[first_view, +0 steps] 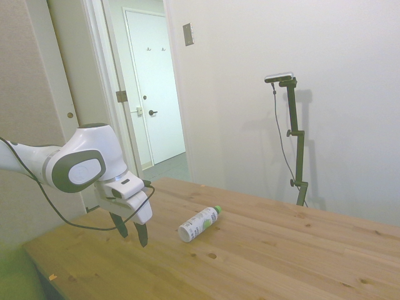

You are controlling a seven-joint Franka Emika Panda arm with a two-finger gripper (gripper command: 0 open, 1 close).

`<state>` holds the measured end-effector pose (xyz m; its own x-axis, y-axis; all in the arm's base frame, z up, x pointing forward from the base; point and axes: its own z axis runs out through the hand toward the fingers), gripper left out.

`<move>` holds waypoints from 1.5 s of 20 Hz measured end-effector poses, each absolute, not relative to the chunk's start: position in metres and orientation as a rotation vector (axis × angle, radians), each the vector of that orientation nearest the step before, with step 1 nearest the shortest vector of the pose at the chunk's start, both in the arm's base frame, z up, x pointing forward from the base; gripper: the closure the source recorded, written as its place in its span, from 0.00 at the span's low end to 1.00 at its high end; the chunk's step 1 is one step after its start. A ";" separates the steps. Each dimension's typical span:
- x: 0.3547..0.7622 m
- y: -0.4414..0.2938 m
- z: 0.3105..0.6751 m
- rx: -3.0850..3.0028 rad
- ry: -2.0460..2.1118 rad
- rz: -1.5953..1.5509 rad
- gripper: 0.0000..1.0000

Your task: Stand the water bottle

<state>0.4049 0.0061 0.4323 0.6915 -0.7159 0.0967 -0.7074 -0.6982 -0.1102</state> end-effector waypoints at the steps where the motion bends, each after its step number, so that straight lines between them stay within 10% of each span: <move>1: 0.405 0.006 0.432 -2.830 1.192 -0.203 0.00; 19: 0.625 -0.030 0.466 -2.729 1.383 -0.384 0.00; 30: 0.715 -0.058 0.419 -2.740 1.418 -0.379 0.00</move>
